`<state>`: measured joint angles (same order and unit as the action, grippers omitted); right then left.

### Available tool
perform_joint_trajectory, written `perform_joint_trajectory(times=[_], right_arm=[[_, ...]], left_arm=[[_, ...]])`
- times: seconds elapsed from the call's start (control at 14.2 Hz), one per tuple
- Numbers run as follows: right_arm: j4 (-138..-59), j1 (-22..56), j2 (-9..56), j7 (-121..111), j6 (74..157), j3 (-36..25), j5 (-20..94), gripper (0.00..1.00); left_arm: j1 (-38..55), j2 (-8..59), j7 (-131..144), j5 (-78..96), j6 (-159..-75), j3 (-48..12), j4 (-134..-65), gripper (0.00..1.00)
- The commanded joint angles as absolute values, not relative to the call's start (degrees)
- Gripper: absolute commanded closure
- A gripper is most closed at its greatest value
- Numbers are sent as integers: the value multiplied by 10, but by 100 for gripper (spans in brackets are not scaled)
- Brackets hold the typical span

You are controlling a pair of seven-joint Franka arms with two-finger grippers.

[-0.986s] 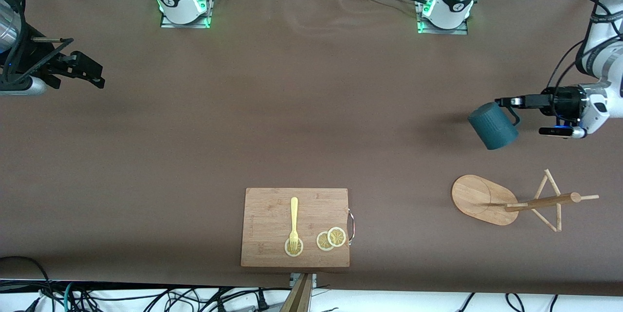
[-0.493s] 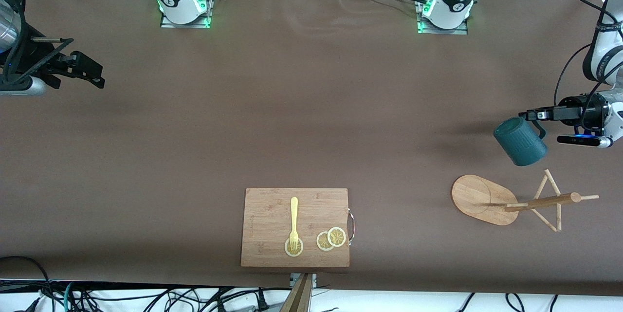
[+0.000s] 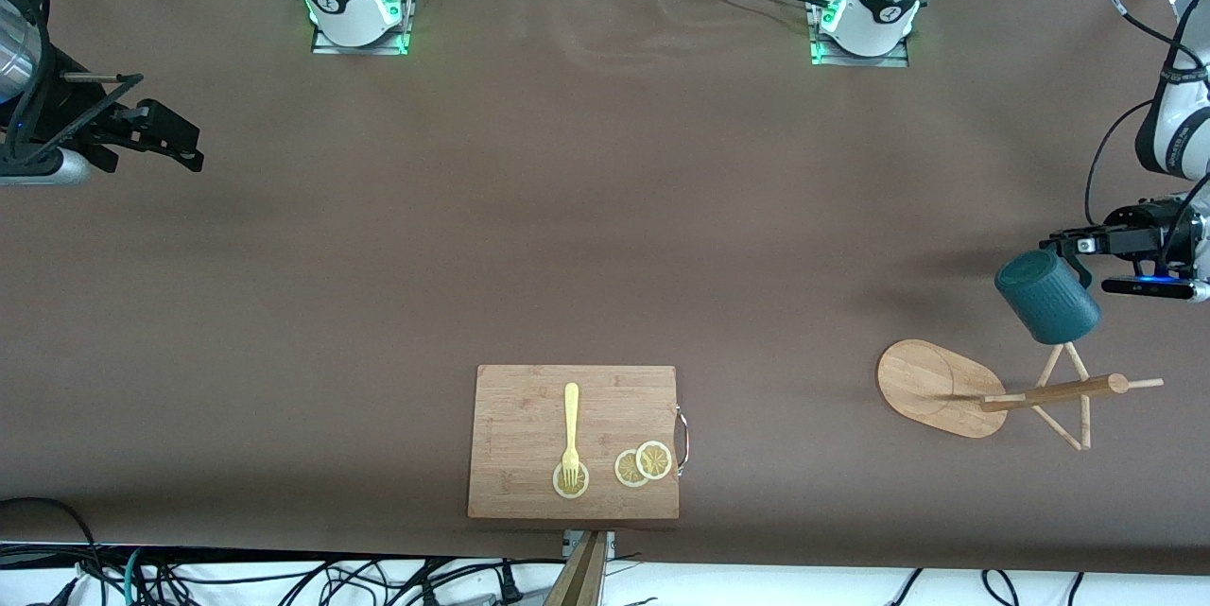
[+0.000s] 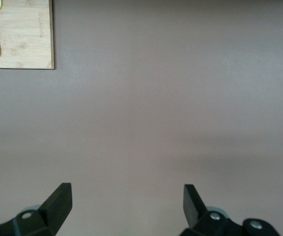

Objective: Pass cup and hang on rack
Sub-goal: 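Lower the mug handle onto a rack peg with the left gripper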

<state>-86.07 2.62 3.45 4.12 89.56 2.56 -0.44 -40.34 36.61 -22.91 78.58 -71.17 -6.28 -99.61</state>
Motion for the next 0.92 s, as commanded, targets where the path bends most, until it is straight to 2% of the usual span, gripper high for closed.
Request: perform_joint_trajectory(times=[0.0,0.35,0.85], right_arm=[[-855,23,34,36,890,29,-5,0],[-855,23,34,35,890,29,-5,0],[-855,23,34,35,890,29,-5,0]], left_arm=[[-403,414,-221,809,-706,-74,-938,100],[-403,460,-222,827,-722,-93,-897,100],[-409,498,-229,830,-729,-93,-885,100]])
